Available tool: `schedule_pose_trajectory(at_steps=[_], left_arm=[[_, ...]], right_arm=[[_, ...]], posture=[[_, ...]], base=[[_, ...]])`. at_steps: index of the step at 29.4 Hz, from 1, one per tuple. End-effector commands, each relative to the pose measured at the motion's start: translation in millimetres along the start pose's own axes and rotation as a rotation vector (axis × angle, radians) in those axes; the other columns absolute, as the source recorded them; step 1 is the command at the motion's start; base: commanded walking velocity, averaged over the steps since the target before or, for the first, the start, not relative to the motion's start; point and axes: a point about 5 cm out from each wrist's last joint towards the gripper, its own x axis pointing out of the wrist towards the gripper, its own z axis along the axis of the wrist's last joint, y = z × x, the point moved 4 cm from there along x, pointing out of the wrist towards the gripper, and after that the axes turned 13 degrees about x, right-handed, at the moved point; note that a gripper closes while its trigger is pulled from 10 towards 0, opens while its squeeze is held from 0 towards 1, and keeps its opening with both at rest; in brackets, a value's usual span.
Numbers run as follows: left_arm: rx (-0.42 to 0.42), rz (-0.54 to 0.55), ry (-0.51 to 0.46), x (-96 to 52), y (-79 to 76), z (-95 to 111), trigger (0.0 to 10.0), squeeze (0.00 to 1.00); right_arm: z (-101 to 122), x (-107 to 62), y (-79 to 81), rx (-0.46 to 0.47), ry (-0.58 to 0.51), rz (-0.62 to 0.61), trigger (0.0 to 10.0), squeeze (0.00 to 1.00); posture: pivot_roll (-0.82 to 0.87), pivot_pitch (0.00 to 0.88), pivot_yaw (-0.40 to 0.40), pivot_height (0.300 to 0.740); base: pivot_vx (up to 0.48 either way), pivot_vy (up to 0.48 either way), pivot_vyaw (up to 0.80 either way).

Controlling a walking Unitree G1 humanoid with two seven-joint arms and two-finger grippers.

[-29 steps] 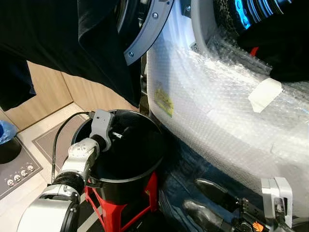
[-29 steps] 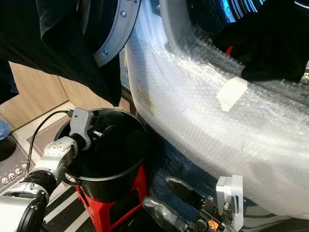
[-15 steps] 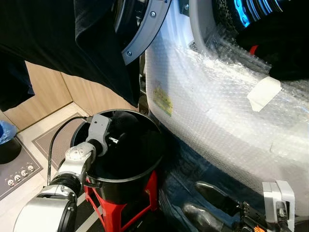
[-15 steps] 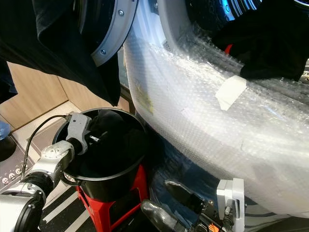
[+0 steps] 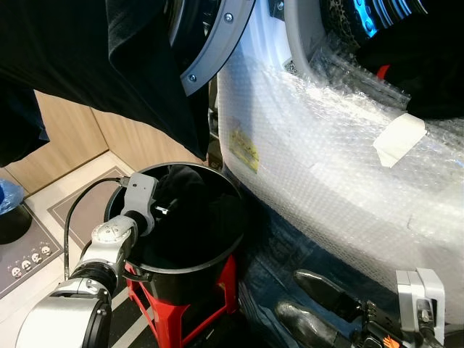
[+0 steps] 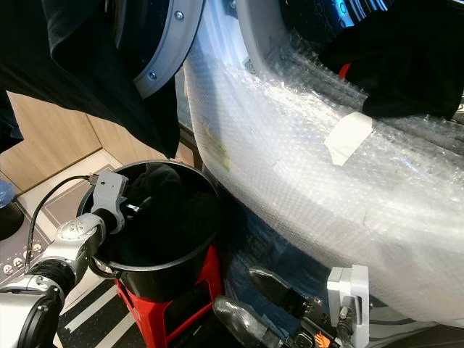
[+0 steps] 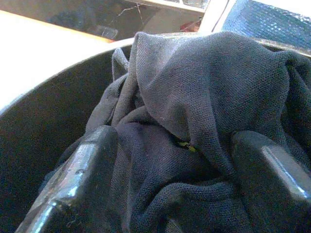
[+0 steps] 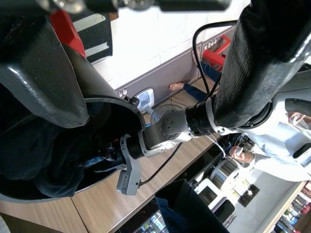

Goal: Clothes washing

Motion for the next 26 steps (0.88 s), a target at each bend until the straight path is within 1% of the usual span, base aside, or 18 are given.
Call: schedule_pose_trajectory(at_steps=[1, 26], left_arm=[[0.011, -0.009, 0.026, -4.5, 0.3, -9.7, 0.0, 0.0], [0.012, -0.019, 0.005, -5.8, 0.2, -8.9, 0.0, 0.0]], right_arm=[[2.6, -0.7, 9.7, -0.027, 0.001, 0.023, 10.0, 0.0], [7.7, 0.2, 8.1, -0.027, -0.013, 0.024, 10.0, 0.0]], posture=[[-0.19, 0.256, -0.049, 0.74], [-0.19, 0.25, -0.053, 0.74]], base=[[0.0, 0.0, 0.0], [0.0, 0.0, 0.0]])
